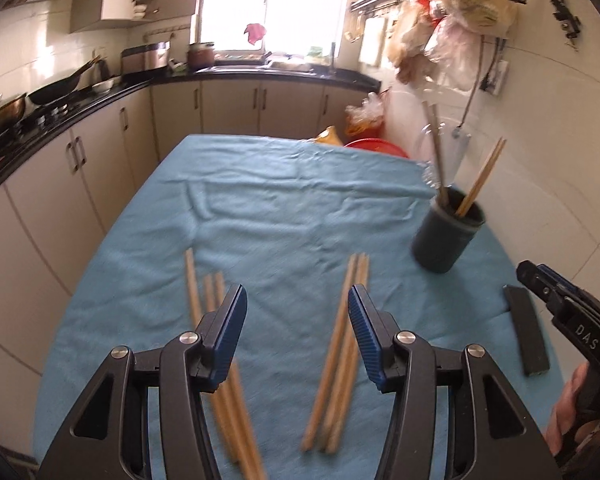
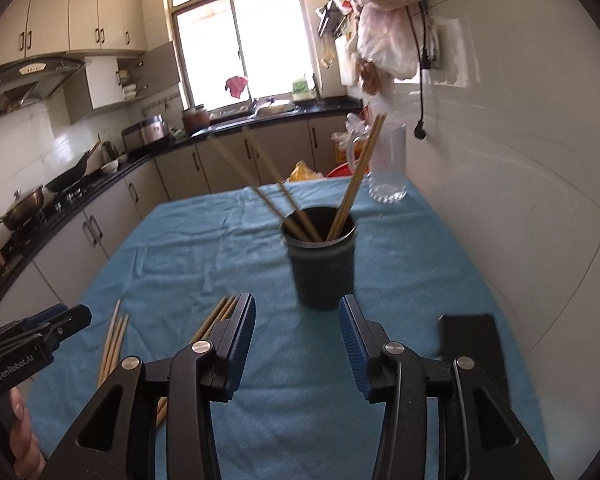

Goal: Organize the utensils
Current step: 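Withdraw both grippers from the cup toward the remaining chopsticks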

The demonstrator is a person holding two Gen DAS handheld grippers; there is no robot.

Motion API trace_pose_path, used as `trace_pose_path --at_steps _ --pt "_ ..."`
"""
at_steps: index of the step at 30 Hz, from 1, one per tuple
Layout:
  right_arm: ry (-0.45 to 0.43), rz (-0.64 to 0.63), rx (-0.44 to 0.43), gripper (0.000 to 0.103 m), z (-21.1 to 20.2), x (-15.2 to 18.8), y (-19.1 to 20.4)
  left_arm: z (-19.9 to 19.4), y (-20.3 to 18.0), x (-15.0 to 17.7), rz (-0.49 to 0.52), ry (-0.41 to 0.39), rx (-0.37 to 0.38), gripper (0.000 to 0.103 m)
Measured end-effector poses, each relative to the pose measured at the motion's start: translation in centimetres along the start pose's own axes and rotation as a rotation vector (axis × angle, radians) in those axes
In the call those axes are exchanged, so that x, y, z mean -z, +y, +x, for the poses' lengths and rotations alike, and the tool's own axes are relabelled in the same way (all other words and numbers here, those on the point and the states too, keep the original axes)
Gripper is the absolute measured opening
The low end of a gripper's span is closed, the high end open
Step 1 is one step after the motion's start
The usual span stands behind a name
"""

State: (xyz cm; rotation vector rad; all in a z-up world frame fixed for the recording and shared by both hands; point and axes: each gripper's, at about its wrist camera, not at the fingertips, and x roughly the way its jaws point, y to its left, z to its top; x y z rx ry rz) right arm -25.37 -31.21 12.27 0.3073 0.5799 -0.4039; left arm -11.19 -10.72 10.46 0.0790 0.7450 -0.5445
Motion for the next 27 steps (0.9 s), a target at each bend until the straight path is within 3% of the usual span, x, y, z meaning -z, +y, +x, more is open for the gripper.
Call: trace_pose_path --at_steps 9,27 --pt "0.057 -0.052 0.007 0.047 1.2 1.6 2.3 0.3 3.7 2.5 -0.066 0.041 -0.029 0.051" --pt "0.095 -0.157 0.045 0.047 2.7 2.8 6.1 1.7 6.9 3.5 -0.136 0.090 -0.047 0.051"
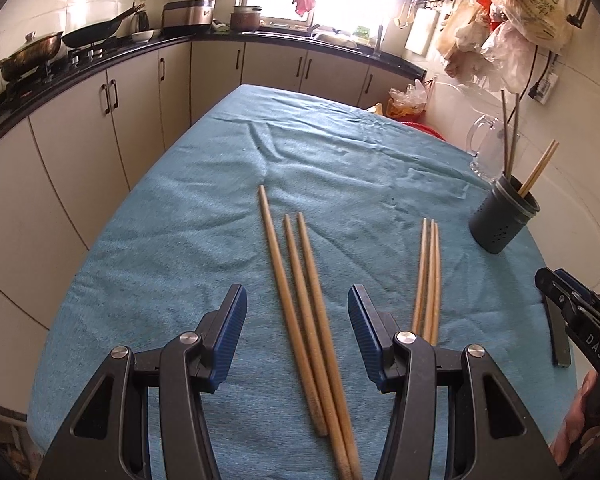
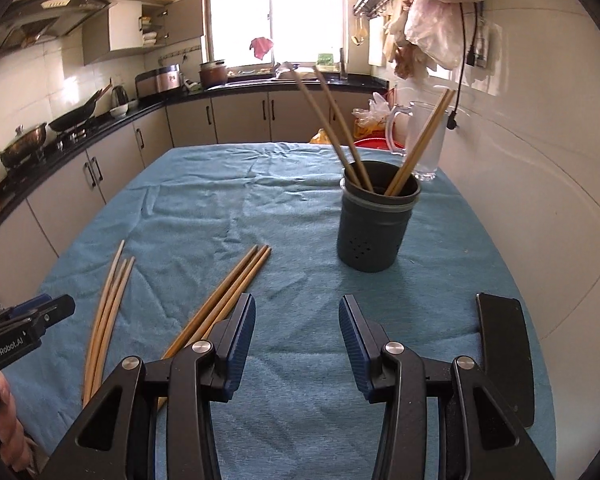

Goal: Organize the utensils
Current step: 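Withdraw both grippers from the cup toward the remaining chopsticks, then lower the left gripper onto a wooden chopstick and close while the right gripper grasps another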

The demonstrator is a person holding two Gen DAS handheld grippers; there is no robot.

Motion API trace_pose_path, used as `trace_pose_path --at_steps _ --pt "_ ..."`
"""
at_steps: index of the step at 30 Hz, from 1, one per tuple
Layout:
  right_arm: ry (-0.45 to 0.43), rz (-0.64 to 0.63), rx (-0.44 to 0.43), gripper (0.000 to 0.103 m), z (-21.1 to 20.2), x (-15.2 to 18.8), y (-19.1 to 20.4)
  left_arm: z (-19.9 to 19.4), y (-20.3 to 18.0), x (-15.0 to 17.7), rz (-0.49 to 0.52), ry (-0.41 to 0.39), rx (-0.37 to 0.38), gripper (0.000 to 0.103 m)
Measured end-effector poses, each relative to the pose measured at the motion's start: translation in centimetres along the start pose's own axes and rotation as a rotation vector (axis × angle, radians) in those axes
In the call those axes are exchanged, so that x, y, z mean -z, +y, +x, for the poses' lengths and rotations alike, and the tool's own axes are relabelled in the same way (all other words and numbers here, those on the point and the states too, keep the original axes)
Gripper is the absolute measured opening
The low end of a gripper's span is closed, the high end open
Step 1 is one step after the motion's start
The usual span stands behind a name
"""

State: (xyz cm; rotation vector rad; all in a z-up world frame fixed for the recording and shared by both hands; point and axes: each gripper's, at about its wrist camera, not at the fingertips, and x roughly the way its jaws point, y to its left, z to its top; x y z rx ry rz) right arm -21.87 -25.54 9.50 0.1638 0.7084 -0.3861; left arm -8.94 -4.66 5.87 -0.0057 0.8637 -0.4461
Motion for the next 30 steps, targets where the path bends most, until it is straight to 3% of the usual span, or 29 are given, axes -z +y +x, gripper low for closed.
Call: trace_pose_path --at_steps 9,30 --pt "0.022 -0.054 -0.014 0.047 0.8 0.3 1.8 1.0 1.0 0.2 -0.018 0.030 -0.020 0.051" --pt "0.046 -0.055 -0.043 0.047 1.8 0.9 1.5 4.8 0.7 -0.1 -0.012 0.124 -0.077 0.051"
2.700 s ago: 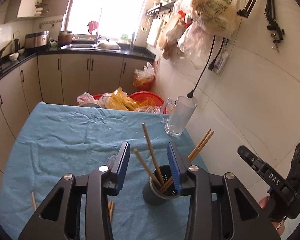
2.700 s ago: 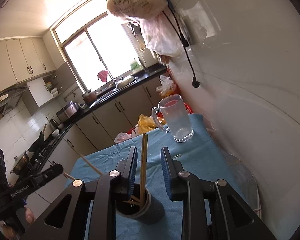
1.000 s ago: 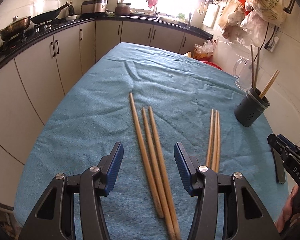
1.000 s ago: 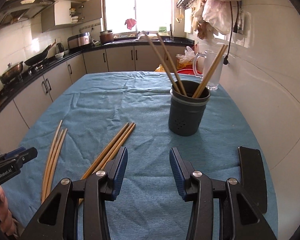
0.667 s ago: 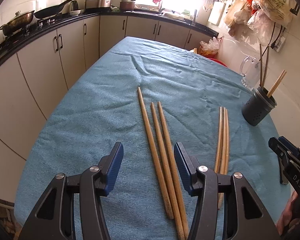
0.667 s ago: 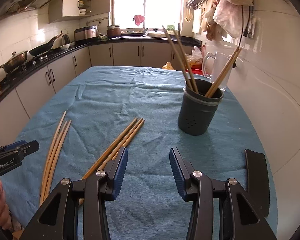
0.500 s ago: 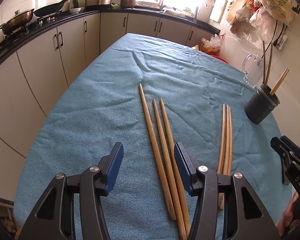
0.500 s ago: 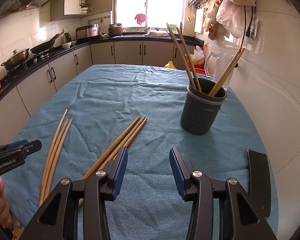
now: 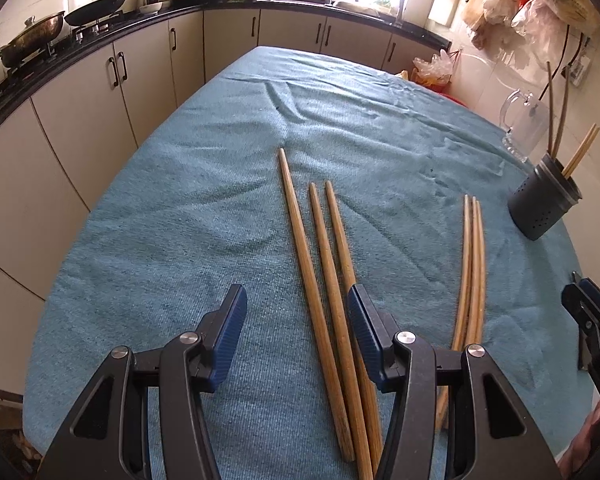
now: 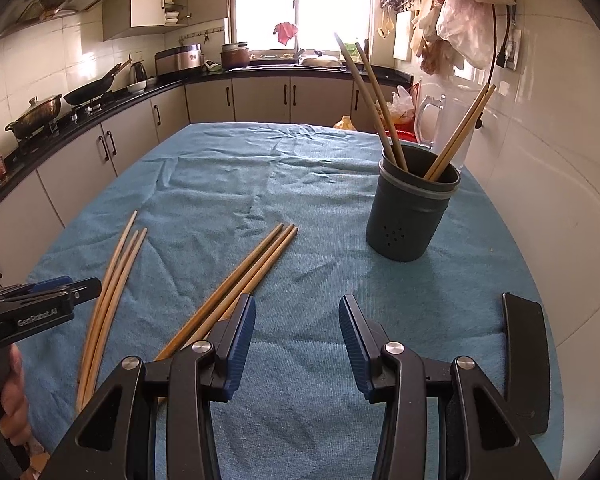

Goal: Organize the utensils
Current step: 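Lower the left gripper onto a wooden chopstick and close while the right gripper grasps another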

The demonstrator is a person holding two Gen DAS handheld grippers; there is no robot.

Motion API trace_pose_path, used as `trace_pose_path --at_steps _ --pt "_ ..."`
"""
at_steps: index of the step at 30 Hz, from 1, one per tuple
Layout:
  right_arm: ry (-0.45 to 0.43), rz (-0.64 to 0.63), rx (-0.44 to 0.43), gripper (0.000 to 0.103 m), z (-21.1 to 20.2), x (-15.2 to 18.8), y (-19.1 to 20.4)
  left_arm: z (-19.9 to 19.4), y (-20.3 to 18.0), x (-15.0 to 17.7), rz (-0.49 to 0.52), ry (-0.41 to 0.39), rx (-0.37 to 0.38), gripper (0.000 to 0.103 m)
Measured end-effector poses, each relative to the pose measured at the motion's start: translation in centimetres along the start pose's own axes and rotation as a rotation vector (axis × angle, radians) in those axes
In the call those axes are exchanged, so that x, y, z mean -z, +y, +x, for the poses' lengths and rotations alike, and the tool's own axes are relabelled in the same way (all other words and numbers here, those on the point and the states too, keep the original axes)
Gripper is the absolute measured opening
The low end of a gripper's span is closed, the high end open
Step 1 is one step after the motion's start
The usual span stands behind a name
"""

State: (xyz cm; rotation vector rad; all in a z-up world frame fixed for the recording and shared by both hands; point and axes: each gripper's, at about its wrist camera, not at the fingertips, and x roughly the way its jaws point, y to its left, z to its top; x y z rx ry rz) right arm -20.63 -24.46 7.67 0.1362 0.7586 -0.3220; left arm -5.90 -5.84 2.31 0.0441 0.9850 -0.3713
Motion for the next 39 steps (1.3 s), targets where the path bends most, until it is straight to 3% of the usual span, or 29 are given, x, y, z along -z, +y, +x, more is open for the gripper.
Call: trace_pose_path --at_steps 16,25,31,35,39 --pt "0.009 0.034 -0.019 0.047 0.1 0.0 -0.9 1.4 1.0 -0.5 -0.018 0.046 -0.072 0.051" --pt "0.022 0.107 -0.056 0.047 -0.1 -0.5 -2.6 1.4 3.2 -2.1 -0.102 0.099 0.037 0.050" --pt "0.063 0.174 -0.110 0.047 0.4 -0.9 -4.0 3.2 2.0 -4.5 -0.063 0.115 -0.029 0.049" --pt "0.105 0.248 -0.157 0.047 1.1 -1.4 -5.1 4.0 1.9 -5.5 -0.064 0.116 -0.060 0.036" --pt "0.167 0.281 -0.205 0.036 2.6 -2.3 -4.7 3.8 2.4 -5.3 -0.061 0.114 -0.088 0.015"
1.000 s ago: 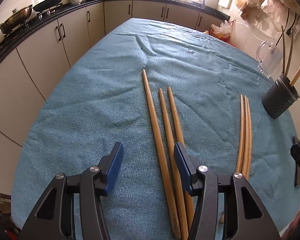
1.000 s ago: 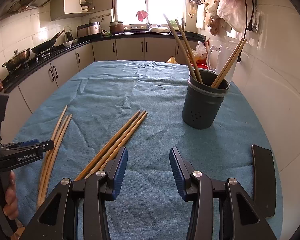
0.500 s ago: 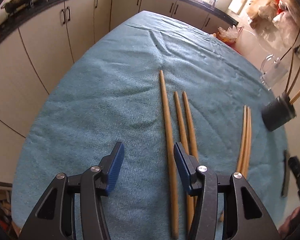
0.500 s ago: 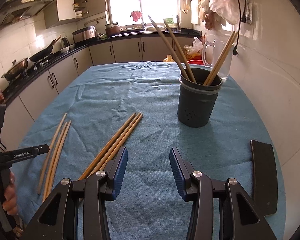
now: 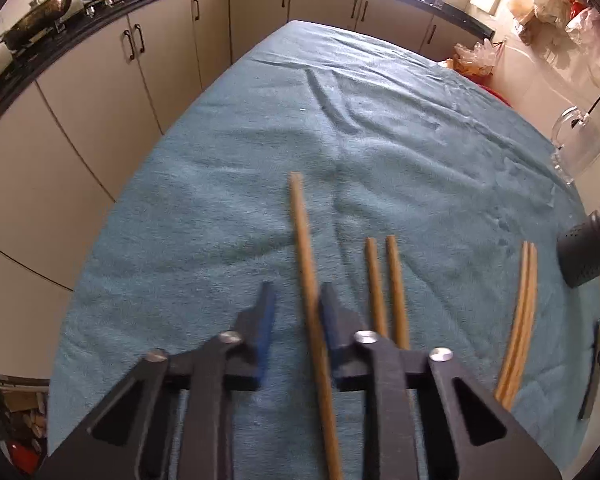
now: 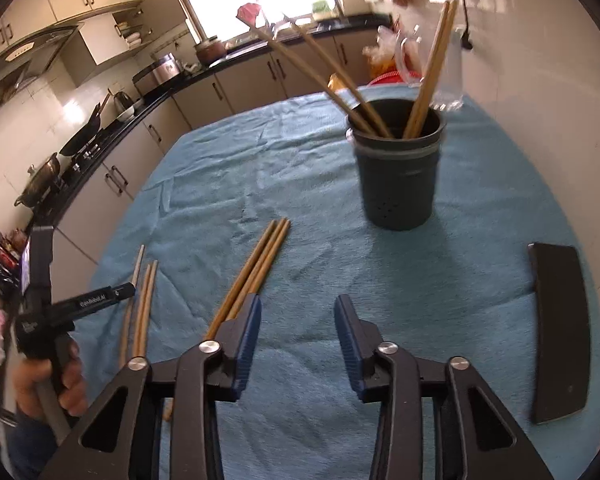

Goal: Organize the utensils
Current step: 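Lower the left gripper onto a wooden chopstick and close while the right gripper grasps another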

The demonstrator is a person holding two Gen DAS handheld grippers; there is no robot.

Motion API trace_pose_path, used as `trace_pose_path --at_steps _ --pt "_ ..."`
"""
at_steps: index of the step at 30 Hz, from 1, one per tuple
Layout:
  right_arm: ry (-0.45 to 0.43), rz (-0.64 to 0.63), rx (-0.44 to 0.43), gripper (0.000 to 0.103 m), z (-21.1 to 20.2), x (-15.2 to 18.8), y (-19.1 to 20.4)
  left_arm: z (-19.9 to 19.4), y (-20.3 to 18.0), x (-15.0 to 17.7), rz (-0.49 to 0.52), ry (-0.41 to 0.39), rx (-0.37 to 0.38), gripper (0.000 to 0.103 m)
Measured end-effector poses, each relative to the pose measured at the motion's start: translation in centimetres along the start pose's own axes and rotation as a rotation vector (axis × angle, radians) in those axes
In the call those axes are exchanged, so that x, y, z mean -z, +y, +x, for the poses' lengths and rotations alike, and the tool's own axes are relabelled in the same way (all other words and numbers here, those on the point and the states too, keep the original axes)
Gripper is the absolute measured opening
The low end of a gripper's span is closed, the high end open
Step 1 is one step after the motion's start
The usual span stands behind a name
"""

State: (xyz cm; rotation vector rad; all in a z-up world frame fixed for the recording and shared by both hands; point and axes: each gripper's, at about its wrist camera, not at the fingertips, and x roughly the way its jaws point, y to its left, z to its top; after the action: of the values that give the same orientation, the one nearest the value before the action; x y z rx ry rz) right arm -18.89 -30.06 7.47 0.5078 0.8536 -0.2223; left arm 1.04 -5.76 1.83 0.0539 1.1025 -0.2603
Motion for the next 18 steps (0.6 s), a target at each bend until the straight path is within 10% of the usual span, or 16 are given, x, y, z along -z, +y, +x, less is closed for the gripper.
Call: trace_pose_path --at_steps 18 --pt "0.250 0.042 0.095 0.016 10.6 -3.4 2.8 -0.6 1.7 0.9 0.011 -0.015 0.038 0.013"
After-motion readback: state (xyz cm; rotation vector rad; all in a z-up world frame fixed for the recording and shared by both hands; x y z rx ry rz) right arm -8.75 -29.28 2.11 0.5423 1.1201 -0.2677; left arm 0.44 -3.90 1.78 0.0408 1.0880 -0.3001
